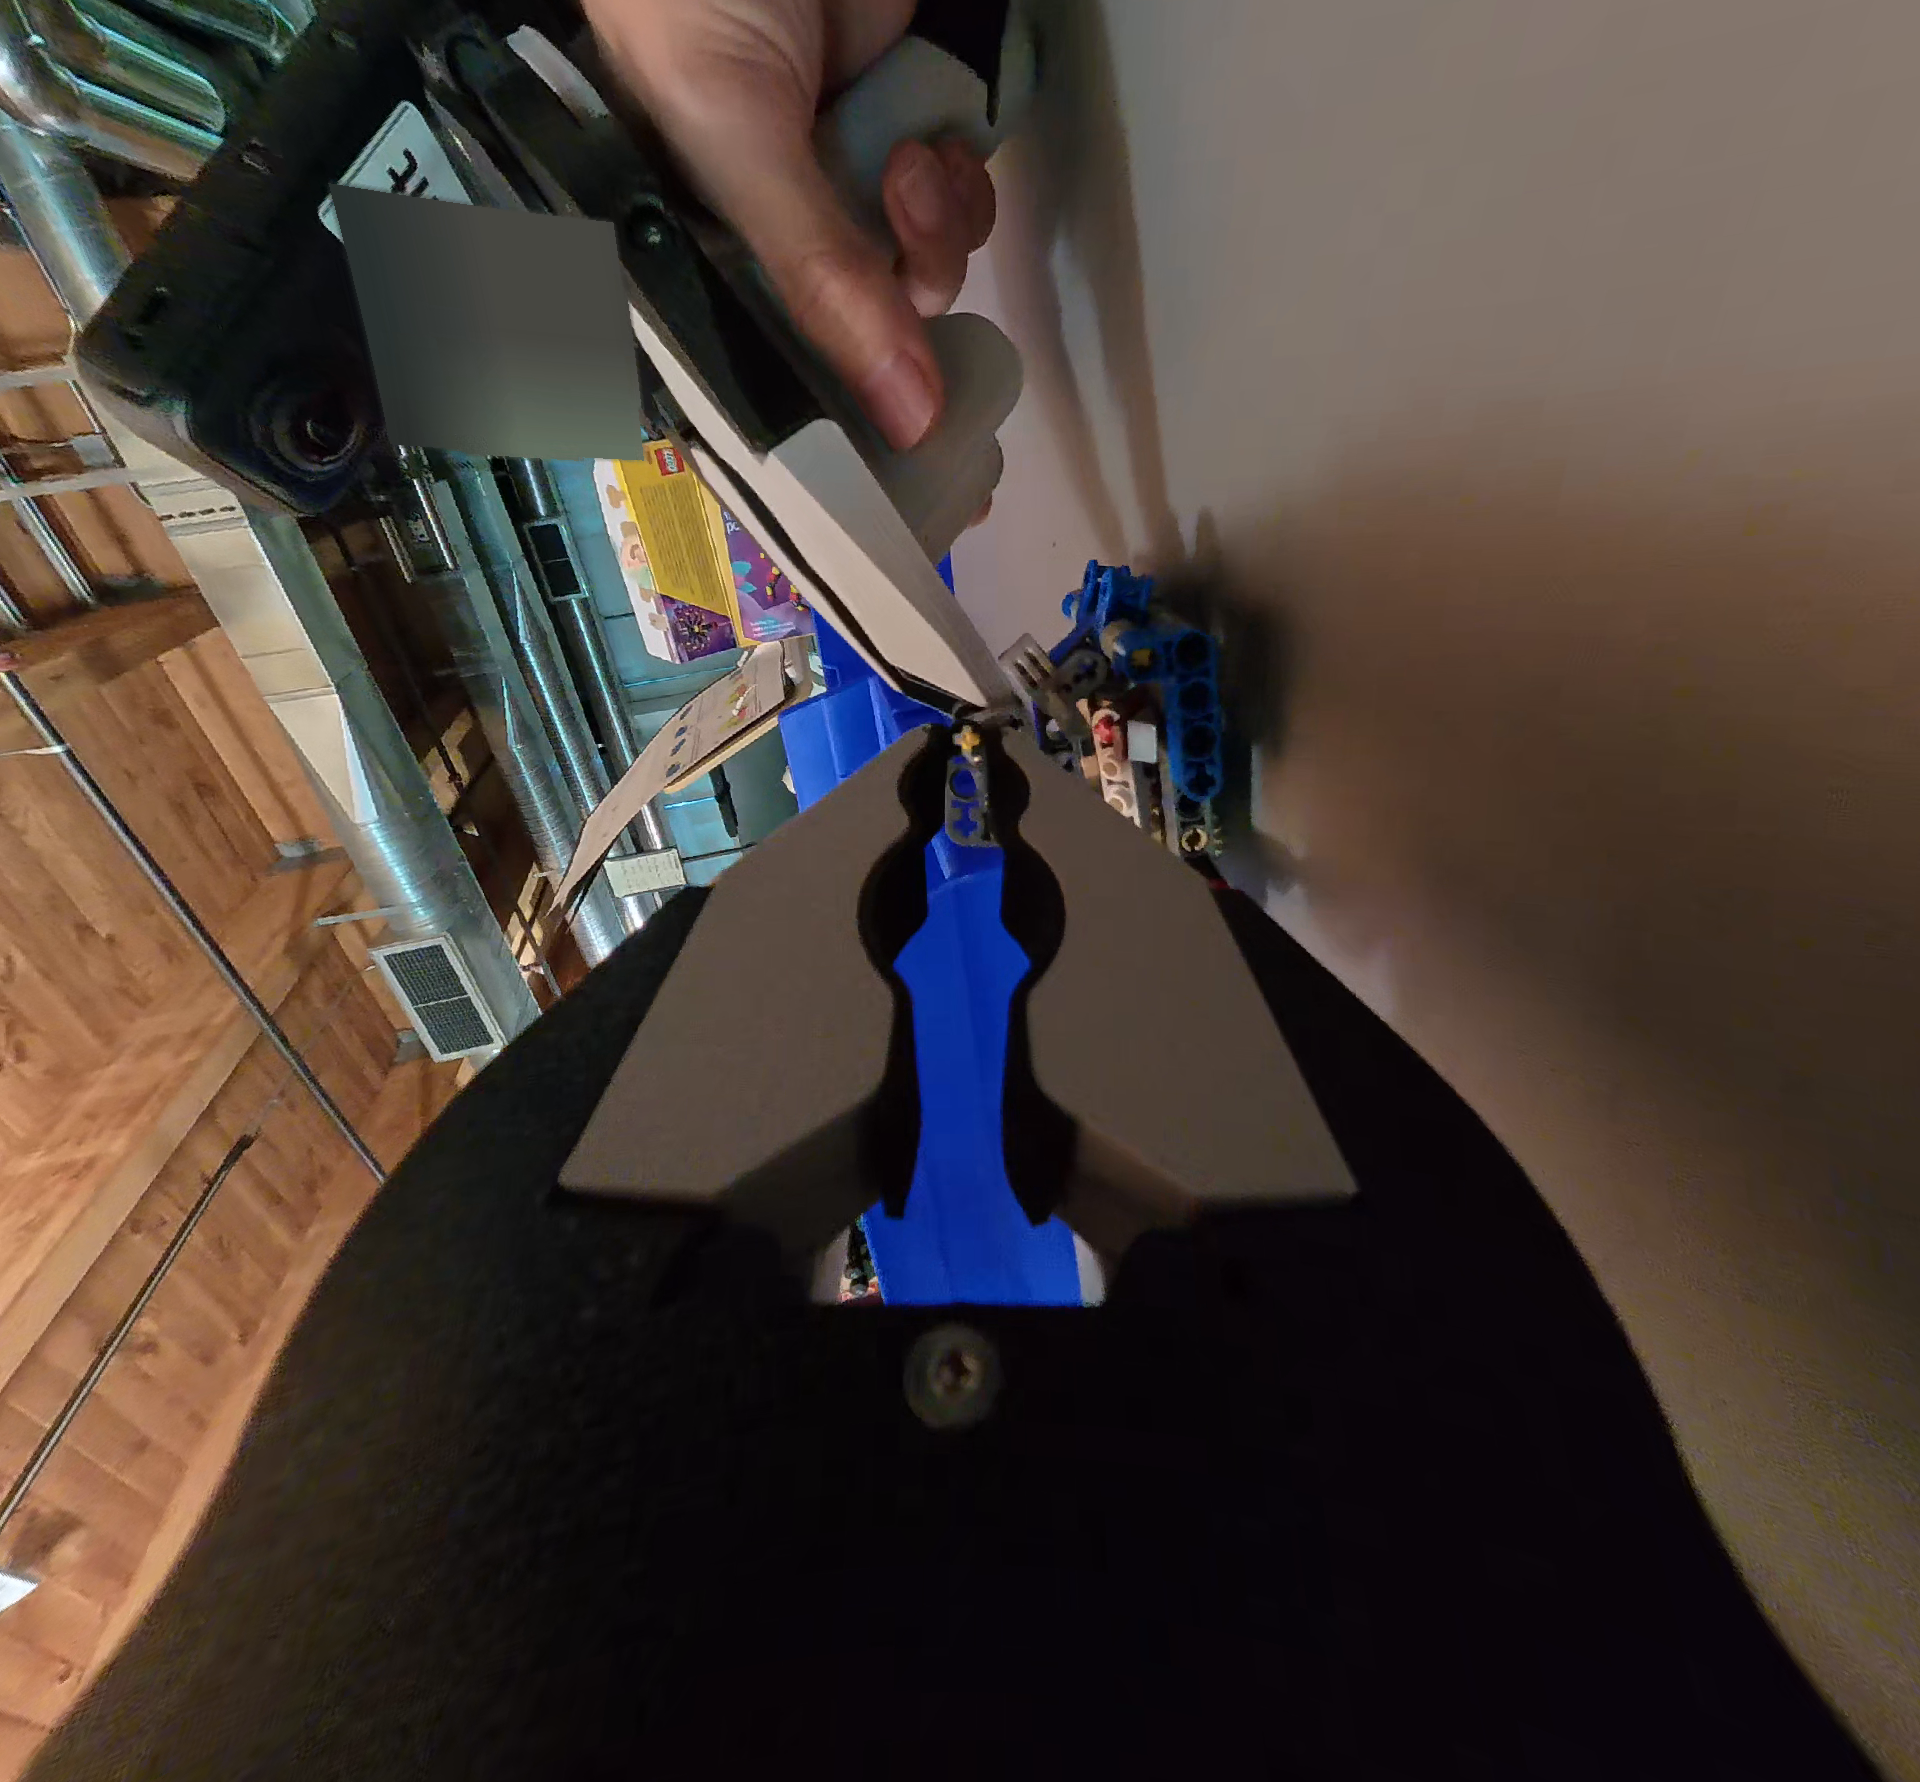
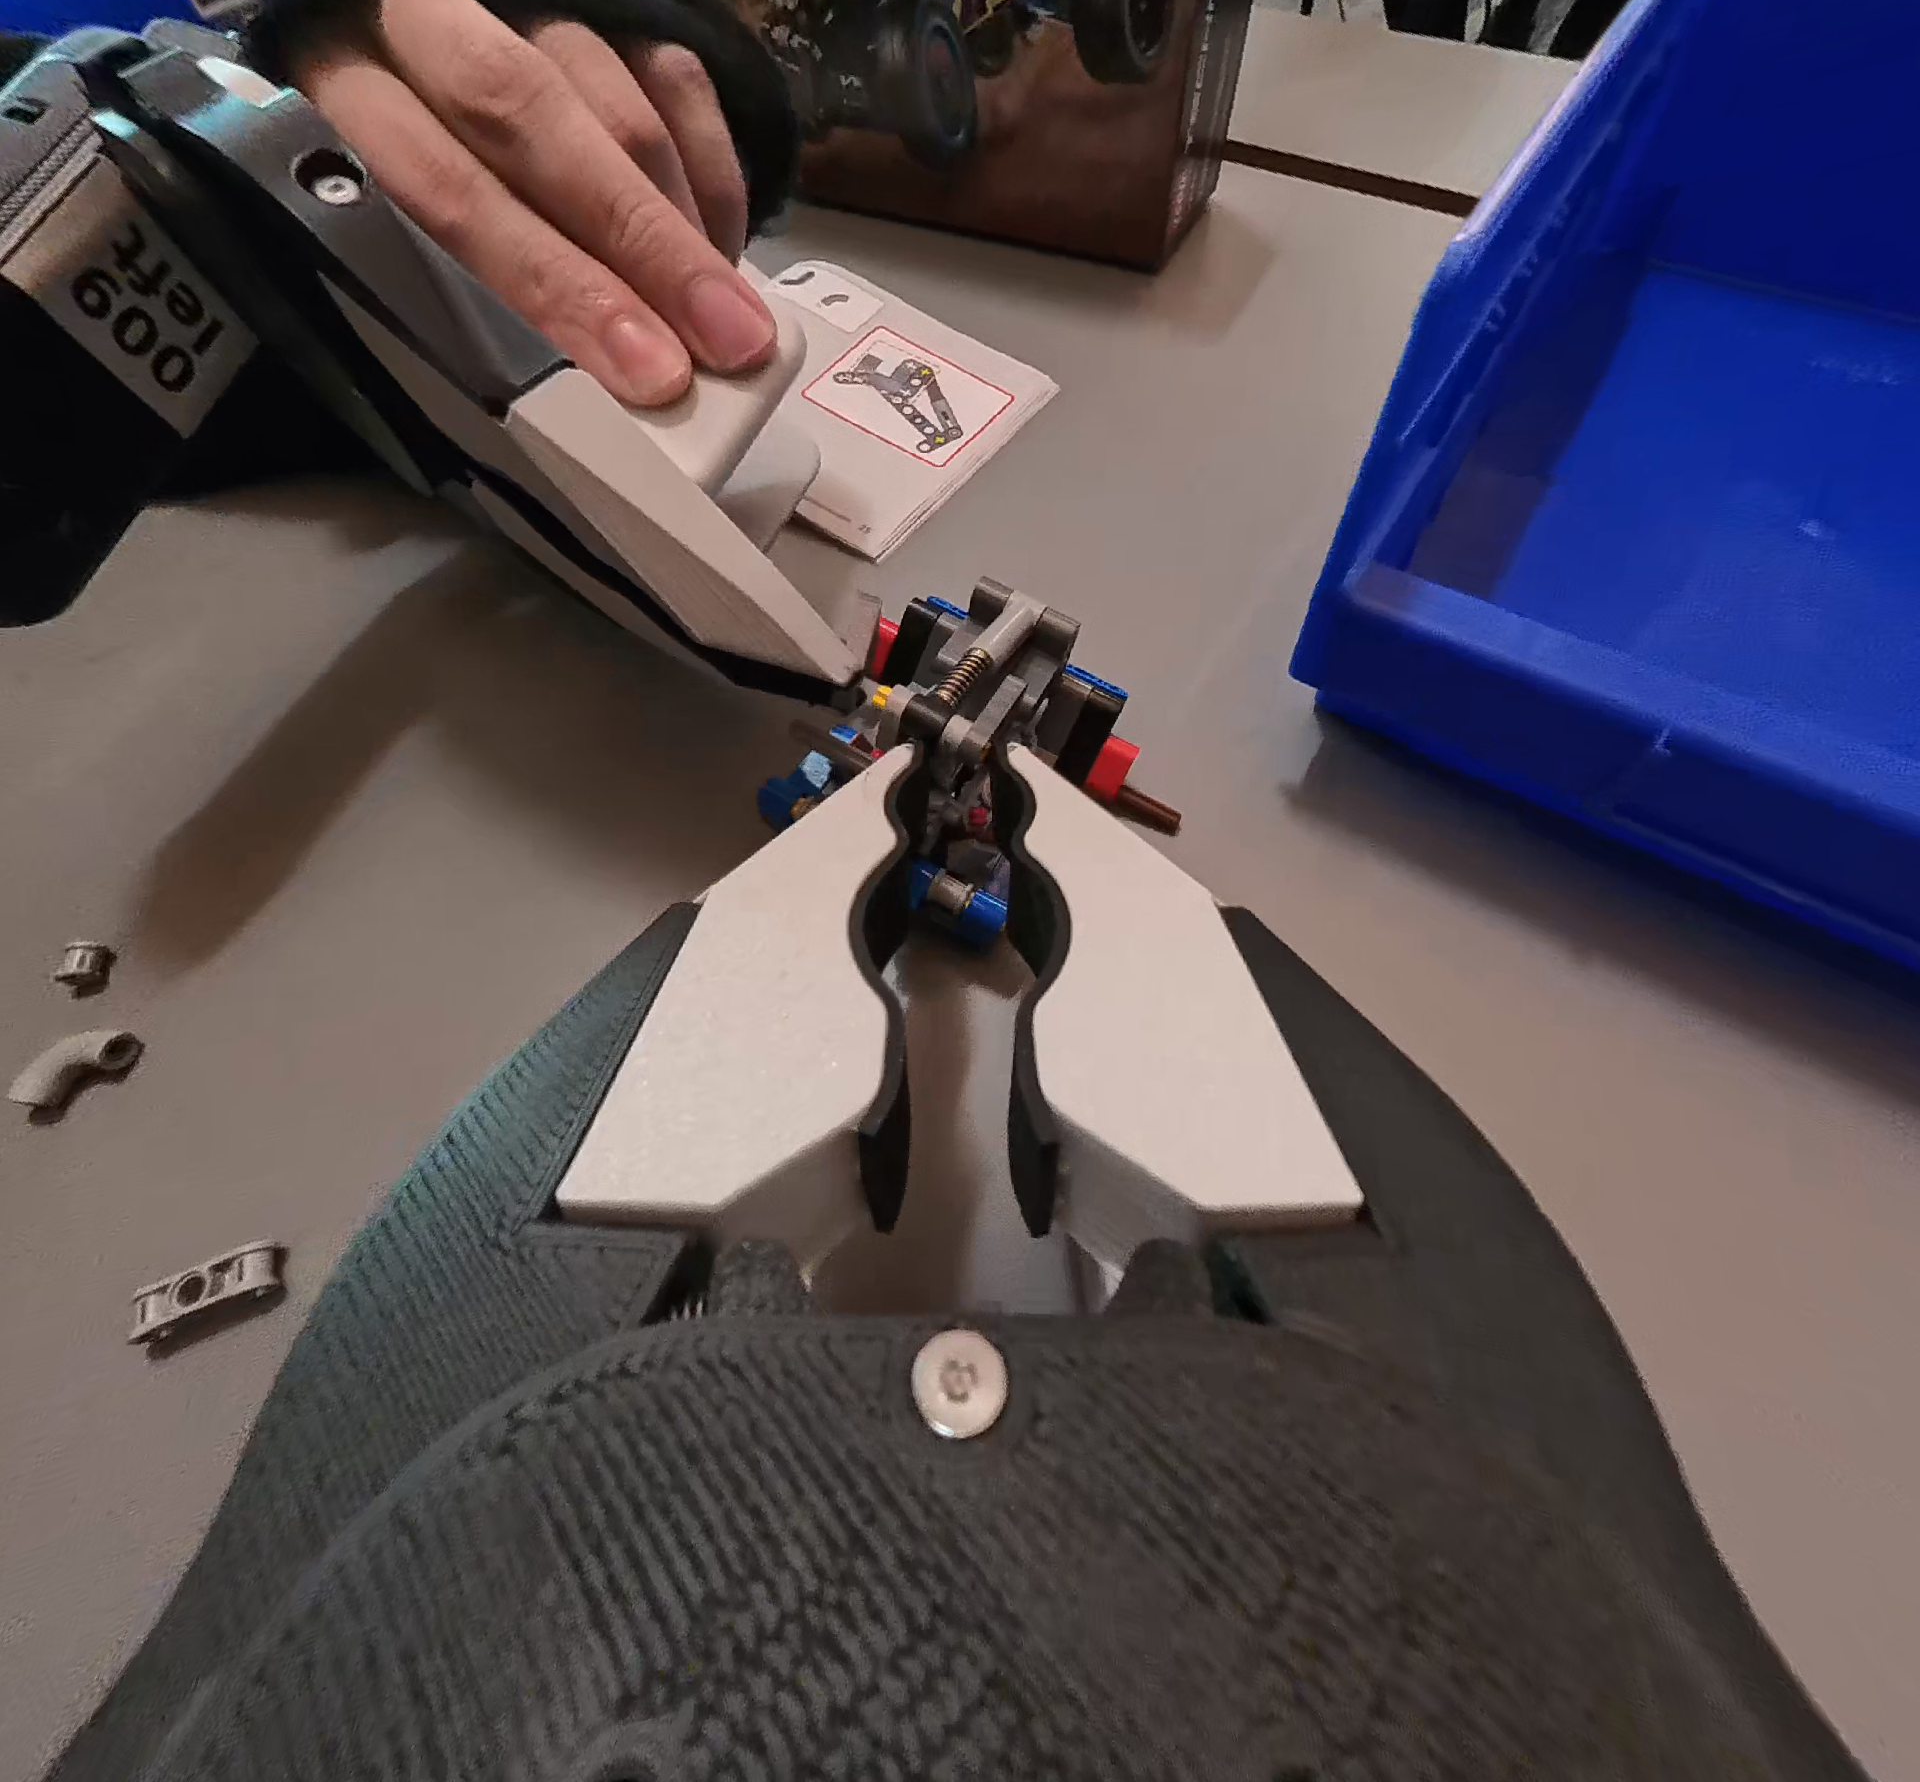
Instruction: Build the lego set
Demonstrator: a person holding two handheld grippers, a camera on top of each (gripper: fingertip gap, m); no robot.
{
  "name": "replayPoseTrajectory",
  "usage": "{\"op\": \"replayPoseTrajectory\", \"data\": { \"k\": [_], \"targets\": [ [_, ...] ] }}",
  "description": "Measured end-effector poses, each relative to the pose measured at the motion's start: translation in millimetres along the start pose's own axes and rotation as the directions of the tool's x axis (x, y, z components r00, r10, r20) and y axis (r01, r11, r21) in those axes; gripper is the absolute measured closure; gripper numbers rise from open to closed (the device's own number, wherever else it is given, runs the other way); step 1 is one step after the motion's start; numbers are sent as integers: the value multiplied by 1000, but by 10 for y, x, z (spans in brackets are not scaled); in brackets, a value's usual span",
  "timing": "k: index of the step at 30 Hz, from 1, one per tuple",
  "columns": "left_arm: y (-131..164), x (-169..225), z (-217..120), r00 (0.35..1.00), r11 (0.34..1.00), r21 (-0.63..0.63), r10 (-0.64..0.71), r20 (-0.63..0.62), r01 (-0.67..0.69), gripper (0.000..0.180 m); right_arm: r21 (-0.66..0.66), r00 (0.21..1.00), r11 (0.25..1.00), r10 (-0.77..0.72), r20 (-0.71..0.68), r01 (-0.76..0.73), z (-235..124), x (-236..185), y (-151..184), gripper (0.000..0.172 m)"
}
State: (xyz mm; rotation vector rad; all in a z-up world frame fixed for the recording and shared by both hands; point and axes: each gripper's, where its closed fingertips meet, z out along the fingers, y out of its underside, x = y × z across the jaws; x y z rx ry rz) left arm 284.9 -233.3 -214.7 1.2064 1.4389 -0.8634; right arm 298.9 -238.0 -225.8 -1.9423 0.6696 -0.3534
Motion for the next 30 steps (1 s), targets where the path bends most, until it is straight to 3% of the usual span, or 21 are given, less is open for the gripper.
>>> {"op": "replayPoseTrajectory", "data": {
  "k": [8,30],
  "targets": [
    [14,35,22,999,999,30,-34,26,33,177,-6,998,999,35,54,-35,32,4,-6,165],
    [87,60,40,996,996,-19,-92,9,92,177,-19,999,999,48,21,-48,51,41,10,166]
  ]
}}
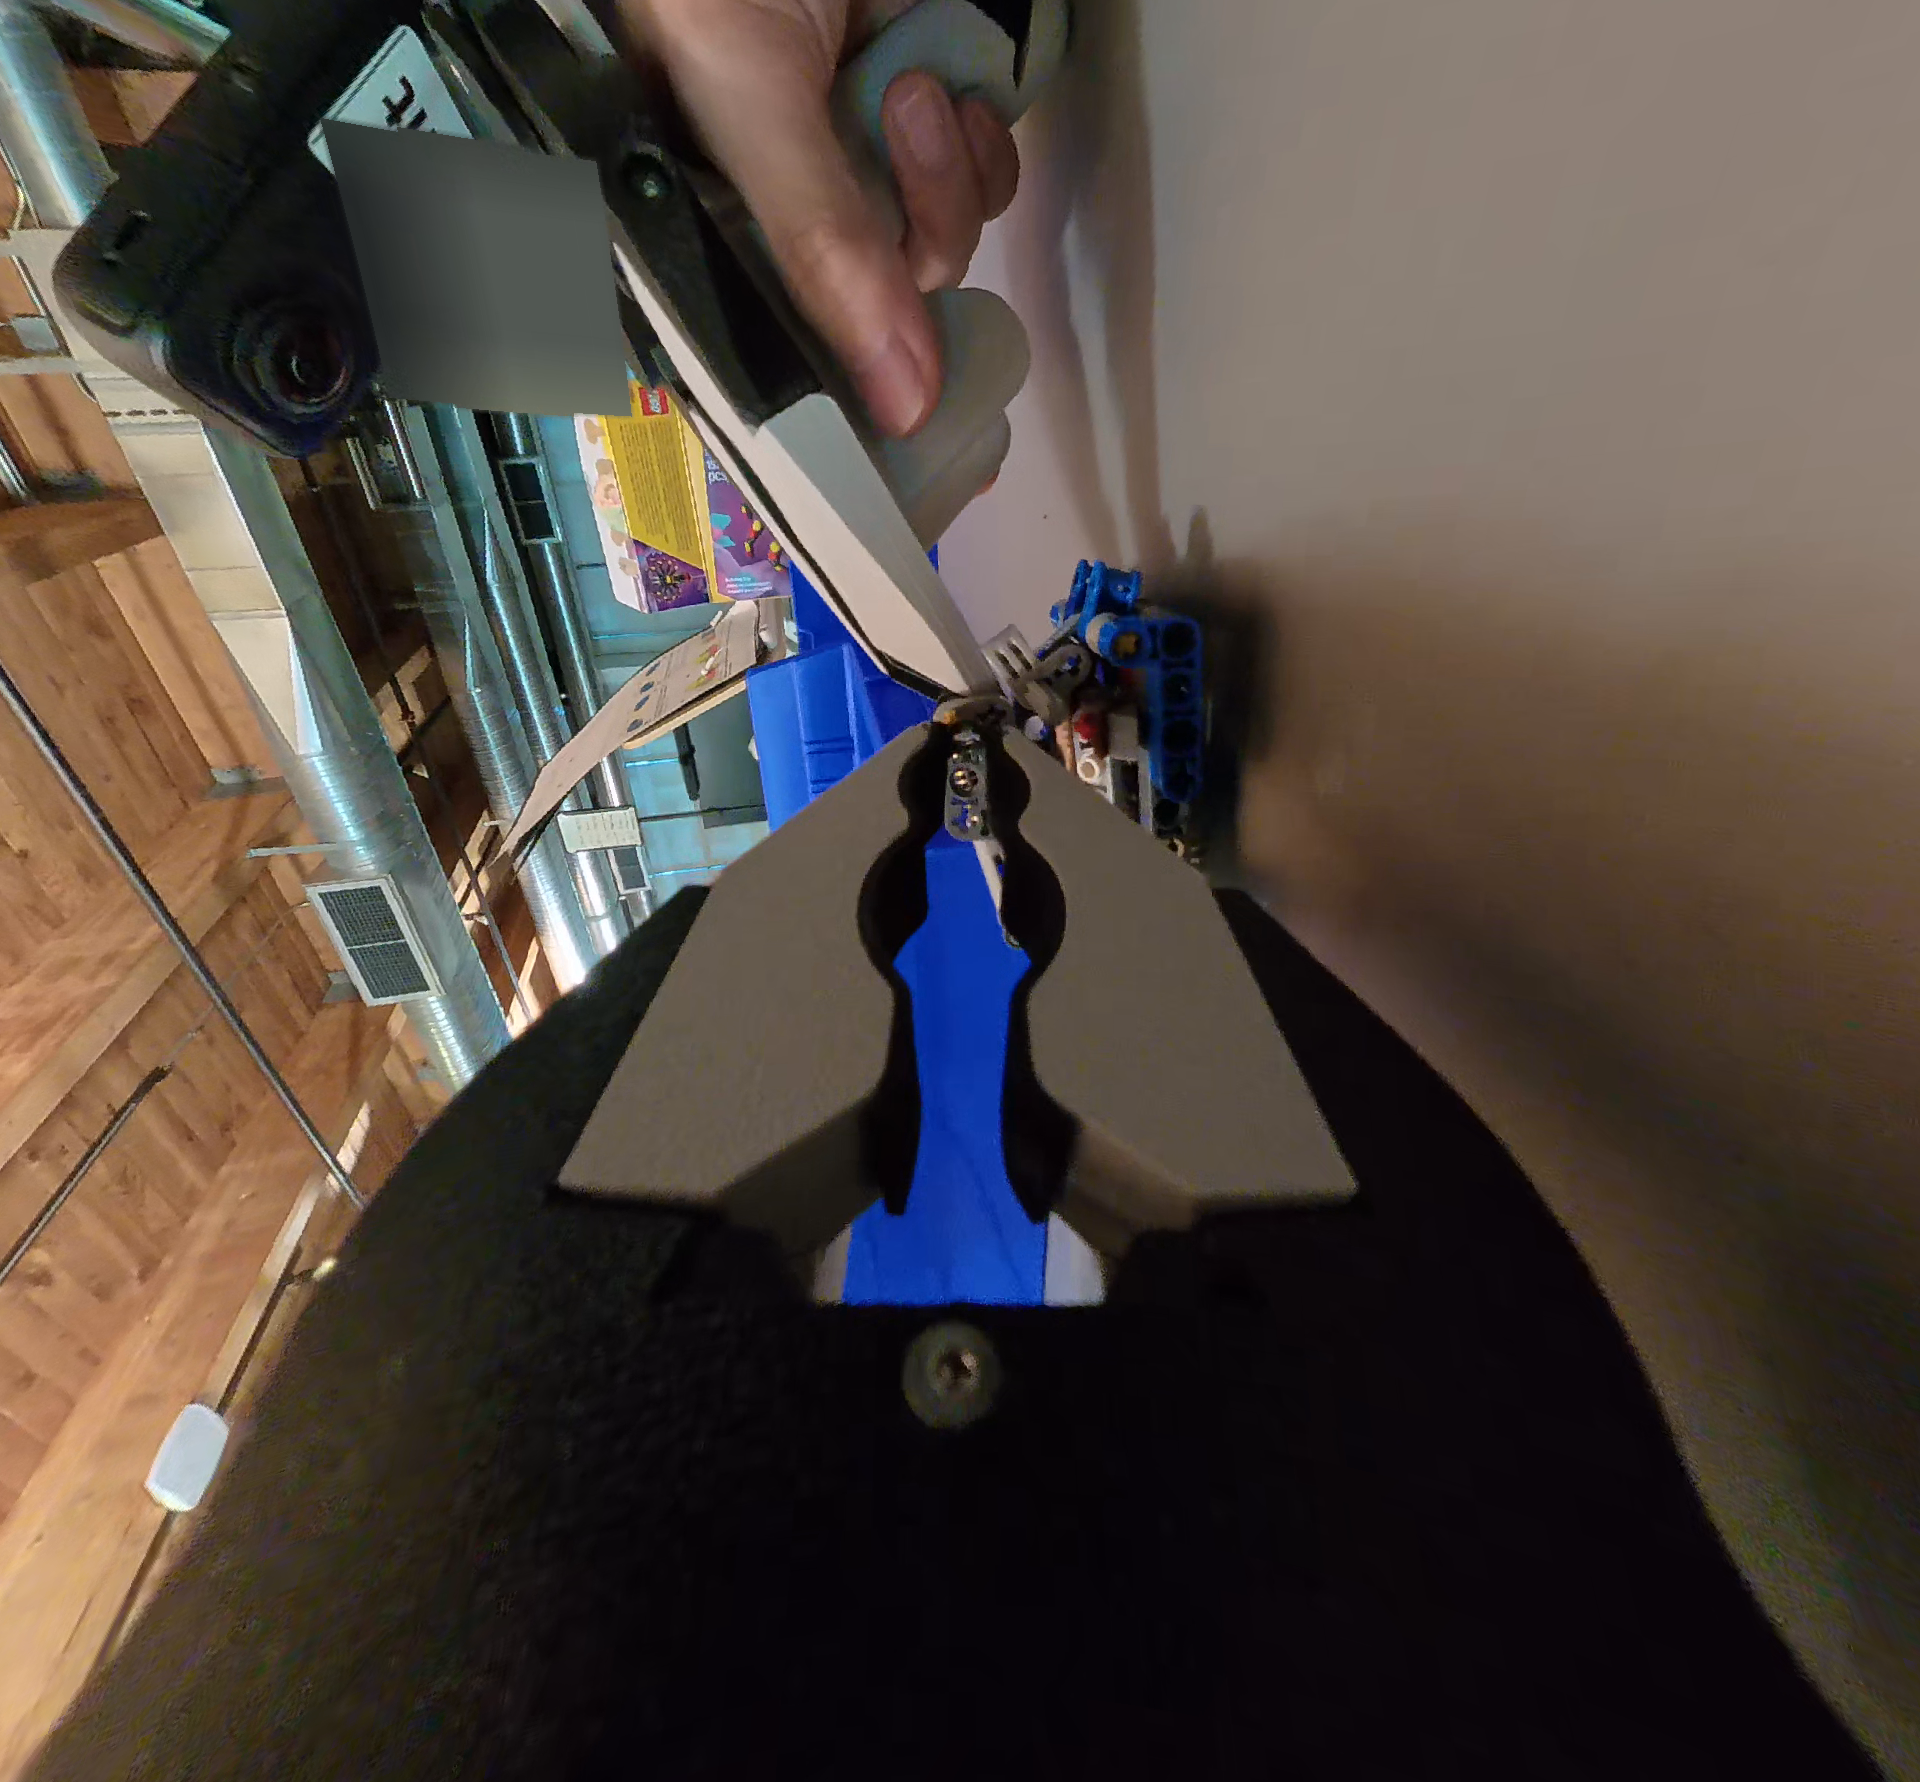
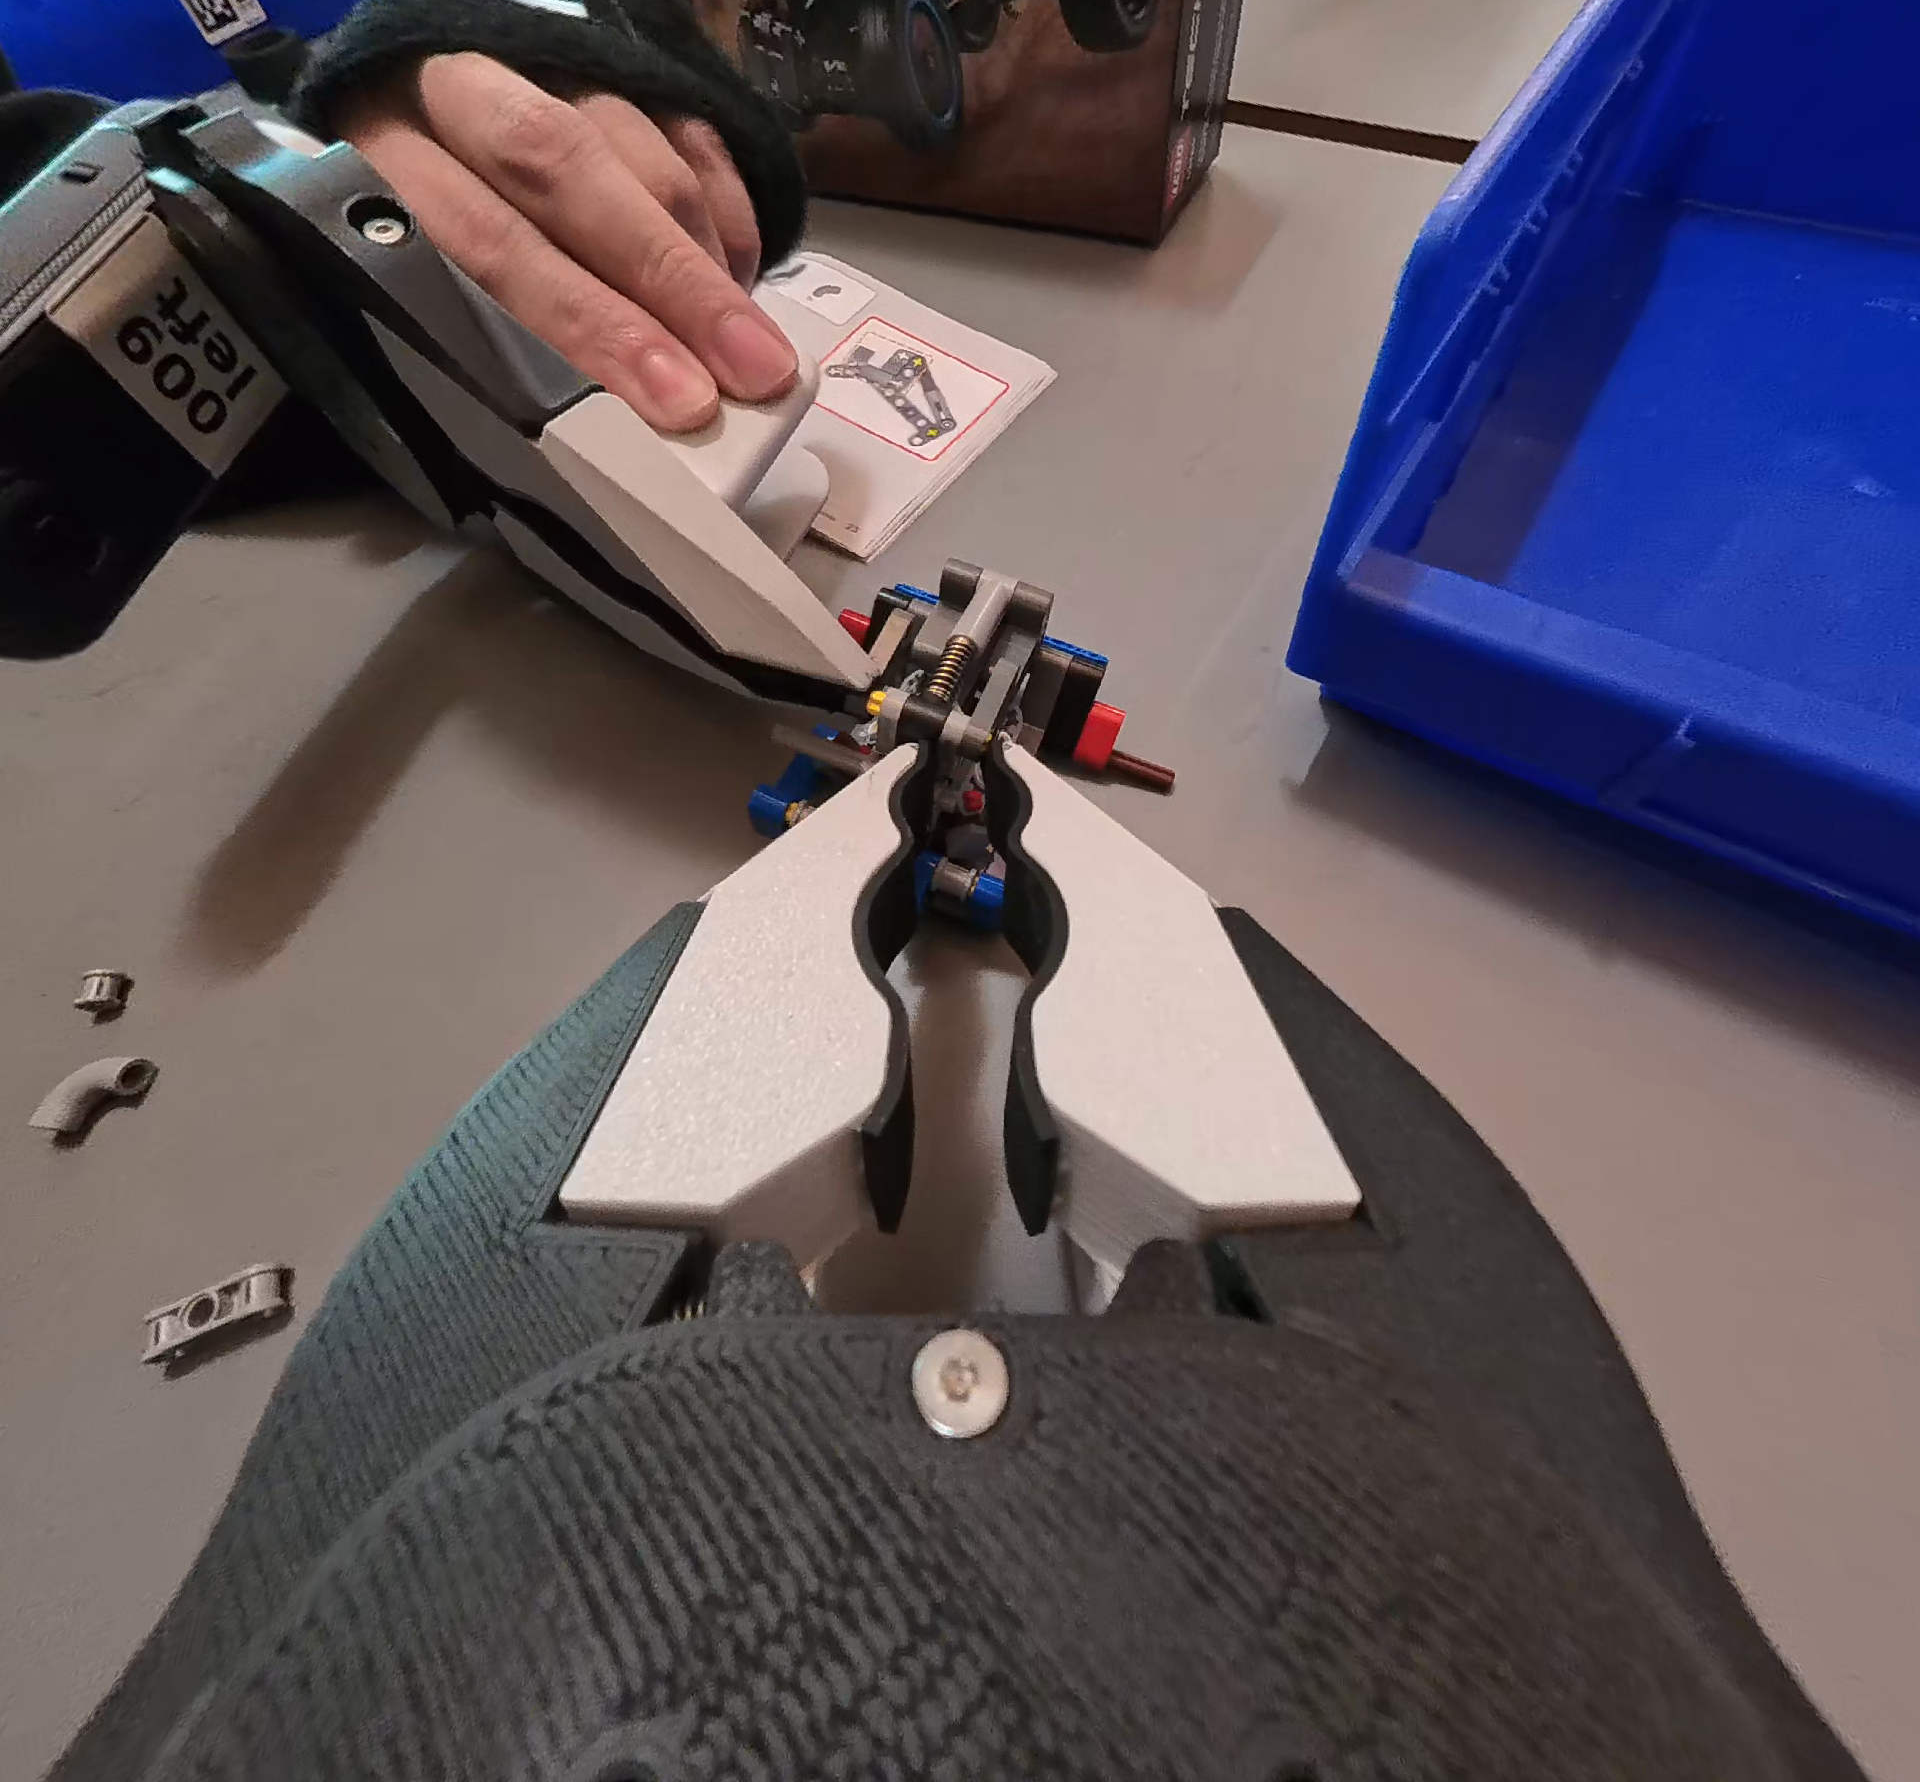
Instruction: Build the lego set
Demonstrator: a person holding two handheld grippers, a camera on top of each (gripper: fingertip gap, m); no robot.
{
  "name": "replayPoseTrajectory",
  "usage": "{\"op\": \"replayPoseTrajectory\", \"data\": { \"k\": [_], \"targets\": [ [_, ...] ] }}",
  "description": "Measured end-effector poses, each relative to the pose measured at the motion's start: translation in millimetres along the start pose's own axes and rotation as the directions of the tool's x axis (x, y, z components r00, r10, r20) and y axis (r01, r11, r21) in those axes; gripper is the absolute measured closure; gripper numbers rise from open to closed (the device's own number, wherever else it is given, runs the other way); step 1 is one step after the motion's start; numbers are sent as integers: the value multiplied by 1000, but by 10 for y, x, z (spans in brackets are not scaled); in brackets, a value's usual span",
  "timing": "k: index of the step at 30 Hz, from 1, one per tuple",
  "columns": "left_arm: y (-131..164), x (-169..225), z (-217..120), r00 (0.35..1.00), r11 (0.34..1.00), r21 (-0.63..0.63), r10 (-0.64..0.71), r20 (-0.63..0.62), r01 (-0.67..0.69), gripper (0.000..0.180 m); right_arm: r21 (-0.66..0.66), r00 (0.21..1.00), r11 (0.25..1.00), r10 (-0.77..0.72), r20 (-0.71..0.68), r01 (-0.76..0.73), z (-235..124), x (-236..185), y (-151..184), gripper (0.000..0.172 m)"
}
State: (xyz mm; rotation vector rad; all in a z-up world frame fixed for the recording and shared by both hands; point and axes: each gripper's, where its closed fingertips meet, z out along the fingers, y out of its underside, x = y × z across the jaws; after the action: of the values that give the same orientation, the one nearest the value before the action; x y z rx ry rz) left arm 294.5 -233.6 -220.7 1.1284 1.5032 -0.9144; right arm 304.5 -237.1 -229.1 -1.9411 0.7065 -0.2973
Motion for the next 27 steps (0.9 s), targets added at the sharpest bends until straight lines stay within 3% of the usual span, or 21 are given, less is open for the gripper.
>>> {"op": "replayPoseTrajectory", "data": {
  "k": [10,16,24,27],
  "targets": [
    [35,-14,0,997,995,-63,-74,-21,73,177,-1,999,1000,17,-38,-17,33,18,-11,166],
    [36,-8,8,998,994,-106,-29,-49,23,177,-8,999,999,36,-37,-36,33,20,3,166],
    [12,7,0,998,999,-32,41,-56,-43,177,-18,999,999,38,-20,-38,41,-10,14,167],
    [52,1,7,997,999,-25,-49,-58,48,177,-15,998,999,49,-43,-50,57,18,5,166]
  ]
}}
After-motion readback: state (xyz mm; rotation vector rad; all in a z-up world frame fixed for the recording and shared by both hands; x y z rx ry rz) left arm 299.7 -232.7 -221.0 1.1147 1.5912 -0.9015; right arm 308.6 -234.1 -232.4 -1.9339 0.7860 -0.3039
